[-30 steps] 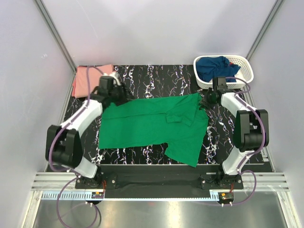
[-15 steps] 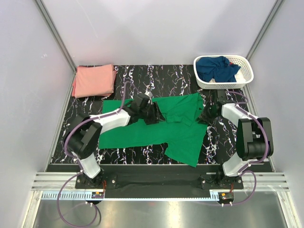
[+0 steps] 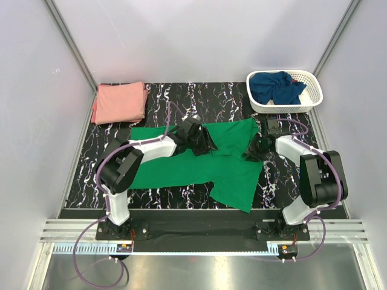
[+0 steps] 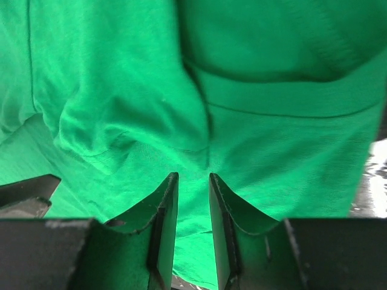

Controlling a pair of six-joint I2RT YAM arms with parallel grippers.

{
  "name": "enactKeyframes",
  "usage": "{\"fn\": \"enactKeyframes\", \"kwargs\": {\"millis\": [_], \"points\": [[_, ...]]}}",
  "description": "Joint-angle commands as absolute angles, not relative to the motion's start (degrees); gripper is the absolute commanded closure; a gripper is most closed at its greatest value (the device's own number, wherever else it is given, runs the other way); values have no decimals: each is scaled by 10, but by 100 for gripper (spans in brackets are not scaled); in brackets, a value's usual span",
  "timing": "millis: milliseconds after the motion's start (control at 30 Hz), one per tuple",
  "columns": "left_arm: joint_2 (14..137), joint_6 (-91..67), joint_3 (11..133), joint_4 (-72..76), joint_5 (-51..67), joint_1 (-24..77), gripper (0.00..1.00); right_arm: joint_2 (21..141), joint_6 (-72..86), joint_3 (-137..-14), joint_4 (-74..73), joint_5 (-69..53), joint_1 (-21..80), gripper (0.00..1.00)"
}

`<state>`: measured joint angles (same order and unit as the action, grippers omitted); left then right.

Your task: Fold and stack the t-shirts

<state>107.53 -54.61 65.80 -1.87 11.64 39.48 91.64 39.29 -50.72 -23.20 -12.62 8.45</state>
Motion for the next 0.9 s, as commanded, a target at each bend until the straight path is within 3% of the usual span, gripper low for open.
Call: {"fn": "enactKeyframes", "kwargs": {"millis": [0, 500, 867], "points": [[1078, -549, 680, 2, 86, 399, 49, 916, 408, -516, -208, -103, 101, 66], [1114, -555, 681, 2, 86, 404, 50, 957, 404, -526, -200, -69, 111, 68], [1132, -556, 691, 2, 83, 405, 52, 962, 397, -528, -197, -62, 113, 79]]}}
